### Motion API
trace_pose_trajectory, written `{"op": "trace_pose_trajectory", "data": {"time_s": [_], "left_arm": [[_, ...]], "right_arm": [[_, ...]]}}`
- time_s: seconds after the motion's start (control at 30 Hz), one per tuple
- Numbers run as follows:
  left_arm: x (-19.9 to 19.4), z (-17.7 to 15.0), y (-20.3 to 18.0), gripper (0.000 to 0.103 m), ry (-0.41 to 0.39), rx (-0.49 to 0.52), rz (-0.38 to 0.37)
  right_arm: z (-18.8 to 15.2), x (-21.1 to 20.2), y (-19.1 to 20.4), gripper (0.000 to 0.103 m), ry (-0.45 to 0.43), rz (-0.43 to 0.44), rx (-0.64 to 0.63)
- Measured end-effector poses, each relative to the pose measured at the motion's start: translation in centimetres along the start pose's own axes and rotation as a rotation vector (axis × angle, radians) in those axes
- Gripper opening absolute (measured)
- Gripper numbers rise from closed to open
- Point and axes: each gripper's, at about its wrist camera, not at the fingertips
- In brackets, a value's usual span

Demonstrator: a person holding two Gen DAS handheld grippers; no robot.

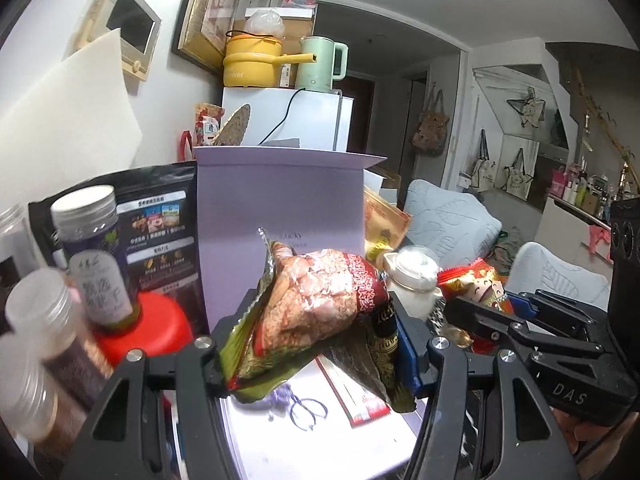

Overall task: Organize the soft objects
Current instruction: 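Carry both snacks into the lavender box and open both grippers, then withdraw both grippers from the box back toward the loose items on the table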

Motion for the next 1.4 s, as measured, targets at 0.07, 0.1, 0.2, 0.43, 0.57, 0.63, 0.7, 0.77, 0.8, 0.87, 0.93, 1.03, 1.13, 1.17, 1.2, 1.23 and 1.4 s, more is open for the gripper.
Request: {"op": "trace_pose_trajectory", "data": {"time_s": [0.07, 0.1, 0.2, 0.43, 0.57, 0.63, 0.7, 0.77, 0.8, 0.87, 0.93, 1.03, 1.13, 1.17, 1.2, 1.23, 1.4], "left_arm": [[1.0, 0.4, 0.1, 0.059, -0.001, 0.007, 0.010], [1.6, 0.5, 0.2, 0.059, 0.001, 0.010, 0.013], [3.2, 0.6, 0.5, 0.059, 0.017, 0.014, 0.028], [7.1, -0.8, 0.7, 0.059, 0.115, 0.044, 0.068], [9.1, -1.6, 0.8, 0.059, 0.174, 0.048, 0.086], [9.8, -2.0, 1.0, 0.059, 0.195, 0.050, 0.099], [10.6, -2.3, 1.0, 0.059, 0.221, 0.047, 0.117], [11.2, -2.4, 1.0, 0.059, 0.245, 0.049, 0.119], [11.4, -2.6, 1.0, 0.060, 0.251, 0.050, 0.115], [11.8, -2.7, 1.0, 0.060, 0.269, 0.055, 0.109], [12.2, -2.8, 1.0, 0.062, 0.285, 0.057, 0.112], [12.5, -2.9, 1.1, 0.075, 0.296, 0.057, 0.145], [12.4, -2.9, 1.0, 0.085, 0.279, 0.070, 0.178], [12.2, -2.9, 1.0, 0.085, 0.277, 0.069, 0.181], [12.2, -2.9, 1.0, 0.085, 0.277, 0.067, 0.182], [12.0, -2.8, 1.1, 0.085, 0.281, 0.065, 0.182], [11.2, -2.3, 0.9, 0.085, 0.275, 0.068, 0.189]], "right_arm": [[0.3, 0.9, -0.4, 0.033, 0.004, -0.002, -0.001], [0.4, 1.4, -0.7, 0.033, 0.009, -0.004, 0.000], [0.5, 2.7, -1.4, 0.033, 0.021, -0.009, 0.003], [-0.3, 5.9, -3.1, 0.033, 0.070, -0.008, 0.031], [-1.0, 7.8, -3.6, 0.033, 0.119, -0.004, 0.043], [-1.3, 8.5, -3.9, 0.033, 0.139, -0.005, 0.048], [-1.5, 9.1, -4.0, 0.033, 0.158, -0.005, 0.052], [-1.9, 9.7, -4.1, 0.034, 0.181, -0.004, 0.046], [-2.1, 9.8, -4.1, 0.034, 0.184, -0.005, 0.046], [-2.3, 10.1, -4.3, 0.034, 0.194, -0.013, 0.048], [-2.3, 10.3, -4.5, 0.043, 0.203, -0.028, 0.050], [-2.3, 10.1, -4.8, 0.059, 0.185, -0.048, 0.059], [-2.2, 9.9, -5.3, 0.060, 0.188, -0.073, 0.067], [-2.2, 9.9, -5.4, 0.060, 0.188, -0.080, 0.072], [-2.2, 9.8, -5.6, 0.060, 0.190, -0.084, 0.078], [-2.2, 9.7, -5.7, 0.060, 0.192, -0.087, 0.084], [-1.9, 8.7, -5.8, 0.060, 0.184, -0.093, 0.090]]}}
Point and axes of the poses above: each gripper's, at about its wrist camera, not at the fingertips, and x roughly the way its jaws point, y to its left, z to its top, and after that the axes turned 4 degrees about x, right-handed
